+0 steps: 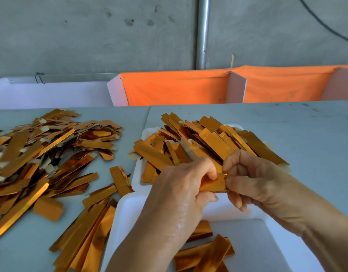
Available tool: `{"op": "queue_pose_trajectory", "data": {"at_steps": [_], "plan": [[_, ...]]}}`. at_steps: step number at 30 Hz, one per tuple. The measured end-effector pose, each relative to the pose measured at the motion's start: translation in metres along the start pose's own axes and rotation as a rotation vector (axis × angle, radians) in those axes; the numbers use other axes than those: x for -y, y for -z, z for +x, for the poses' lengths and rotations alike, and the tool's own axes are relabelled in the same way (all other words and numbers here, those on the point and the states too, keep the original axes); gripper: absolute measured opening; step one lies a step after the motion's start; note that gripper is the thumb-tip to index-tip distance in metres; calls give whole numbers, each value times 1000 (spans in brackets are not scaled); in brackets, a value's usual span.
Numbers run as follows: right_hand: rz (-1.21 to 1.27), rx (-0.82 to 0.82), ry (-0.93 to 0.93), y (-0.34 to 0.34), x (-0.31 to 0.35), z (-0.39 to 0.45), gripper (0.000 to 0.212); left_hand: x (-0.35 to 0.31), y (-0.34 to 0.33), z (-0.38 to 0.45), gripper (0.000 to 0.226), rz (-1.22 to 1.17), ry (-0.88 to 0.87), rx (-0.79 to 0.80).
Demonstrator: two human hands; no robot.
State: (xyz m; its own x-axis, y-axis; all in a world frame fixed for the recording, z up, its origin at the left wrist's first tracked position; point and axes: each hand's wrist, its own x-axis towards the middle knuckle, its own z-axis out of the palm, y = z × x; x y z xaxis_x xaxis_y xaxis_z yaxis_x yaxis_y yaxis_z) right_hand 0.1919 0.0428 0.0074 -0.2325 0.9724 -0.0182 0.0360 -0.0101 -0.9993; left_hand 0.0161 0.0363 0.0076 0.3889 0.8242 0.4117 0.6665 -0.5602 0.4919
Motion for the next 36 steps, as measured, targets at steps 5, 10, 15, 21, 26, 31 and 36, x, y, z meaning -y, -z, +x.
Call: {"op": "queue_pose_trajectory", "data": {"at_steps": [5,10,15,21,26,31,36], "plan": [[163,-22,-32,1,-2,1,17,-2,-1,0,25,-19,-22,-27],[50,5,-25,4,-3,1,14,-2,-2,2,22,29,-57,-5],[288,154,20,8,0,0,13,0,3,1,27,-188,17,-10],[403,195,54,10,-4,3,39,1,6,1,29,-449,78,24],[295,142,95,4,-9,4,37,5,3,1,26,-466,98,29],[389,167,-15,6,-7,4,40,5,-1,3,28,-595,159,38],[192,157,-166,6,-3,-1,24,6,-5,0,26,-472,187,77]]}}
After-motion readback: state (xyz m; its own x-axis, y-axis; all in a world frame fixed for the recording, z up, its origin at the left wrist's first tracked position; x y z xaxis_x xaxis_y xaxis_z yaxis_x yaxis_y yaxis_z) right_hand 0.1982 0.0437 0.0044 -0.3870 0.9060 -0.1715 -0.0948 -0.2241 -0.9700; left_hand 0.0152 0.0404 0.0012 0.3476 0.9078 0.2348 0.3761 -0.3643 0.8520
